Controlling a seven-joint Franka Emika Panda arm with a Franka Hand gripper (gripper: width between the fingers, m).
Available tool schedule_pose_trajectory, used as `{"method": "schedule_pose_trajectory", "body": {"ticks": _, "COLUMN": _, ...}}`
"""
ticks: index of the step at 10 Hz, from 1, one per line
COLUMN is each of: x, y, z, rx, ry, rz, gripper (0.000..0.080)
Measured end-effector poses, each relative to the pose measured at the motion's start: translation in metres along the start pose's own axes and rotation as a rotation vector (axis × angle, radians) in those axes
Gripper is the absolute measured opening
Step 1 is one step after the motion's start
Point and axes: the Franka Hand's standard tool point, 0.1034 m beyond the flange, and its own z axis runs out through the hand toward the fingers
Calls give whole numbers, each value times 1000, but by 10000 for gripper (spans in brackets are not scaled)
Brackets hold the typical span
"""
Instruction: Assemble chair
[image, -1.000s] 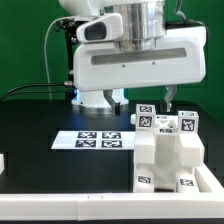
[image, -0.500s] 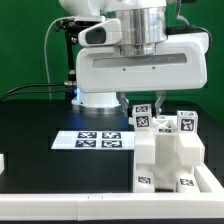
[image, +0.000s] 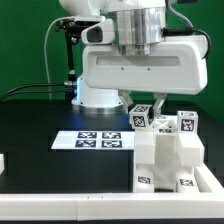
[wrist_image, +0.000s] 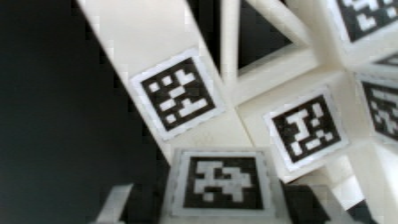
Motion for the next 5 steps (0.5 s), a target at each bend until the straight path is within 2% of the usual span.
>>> {"method": "schedule_pose_trajectory", "body": {"ticks": 2, "x": -2, "y": -3, "z": 0, "rx": 4, "ry": 2, "rz": 235, "gripper": 284}}
{"method": "schedule_pose_trajectory", "body": {"ticks": 4, "x": -3, "y": -9, "z": 0, "rx": 32, "ry": 11, "rz": 496, "gripper": 284}}
{"method": "schedule_pose_trajectory", "body": {"ticks": 5, "x": -2, "y": -9, "z": 0, "rx": 38, "ry": 14, "rz": 537, "gripper": 284}}
